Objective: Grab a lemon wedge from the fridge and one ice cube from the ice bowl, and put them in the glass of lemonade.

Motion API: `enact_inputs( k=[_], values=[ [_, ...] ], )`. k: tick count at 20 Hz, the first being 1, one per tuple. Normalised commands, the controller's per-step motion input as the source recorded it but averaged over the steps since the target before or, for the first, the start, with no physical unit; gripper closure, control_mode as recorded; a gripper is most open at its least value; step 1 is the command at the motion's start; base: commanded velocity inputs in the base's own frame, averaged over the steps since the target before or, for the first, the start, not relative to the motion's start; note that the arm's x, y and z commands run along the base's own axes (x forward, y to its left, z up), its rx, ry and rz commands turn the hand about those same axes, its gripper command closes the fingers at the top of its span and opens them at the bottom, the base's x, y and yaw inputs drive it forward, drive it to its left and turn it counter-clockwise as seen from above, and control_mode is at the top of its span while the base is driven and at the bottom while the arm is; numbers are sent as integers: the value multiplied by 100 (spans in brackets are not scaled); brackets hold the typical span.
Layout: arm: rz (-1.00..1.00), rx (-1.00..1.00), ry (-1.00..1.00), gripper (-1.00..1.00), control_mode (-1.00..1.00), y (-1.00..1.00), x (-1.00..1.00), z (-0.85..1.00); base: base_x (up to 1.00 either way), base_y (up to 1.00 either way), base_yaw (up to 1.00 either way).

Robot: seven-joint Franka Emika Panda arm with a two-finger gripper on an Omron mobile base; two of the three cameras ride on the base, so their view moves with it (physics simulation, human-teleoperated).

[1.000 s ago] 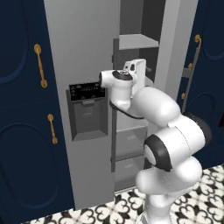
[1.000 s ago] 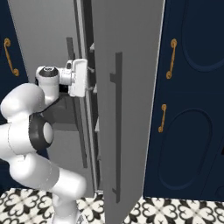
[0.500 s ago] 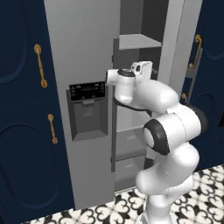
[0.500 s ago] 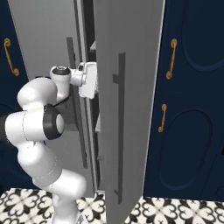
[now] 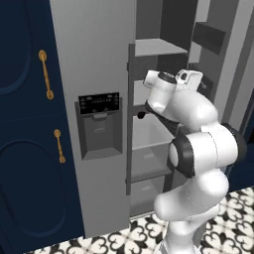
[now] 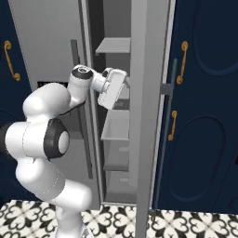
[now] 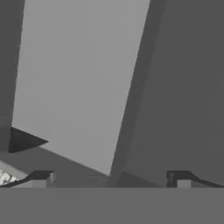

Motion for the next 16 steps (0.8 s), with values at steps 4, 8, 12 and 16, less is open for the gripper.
enact_inputs(
  k=[4,8,12,16],
  values=[
    [-3,4,0,-100,-100,-100,-22,1,0,0,0],
    [1,0,0,-100,-100,-100,-22,5,0,0,0],
    [6,0,-3,-100,-100,0,-48,28,0,0,0],
    [10,1,-7,-100,-100,74,-33,5,0,0,0]
  ],
)
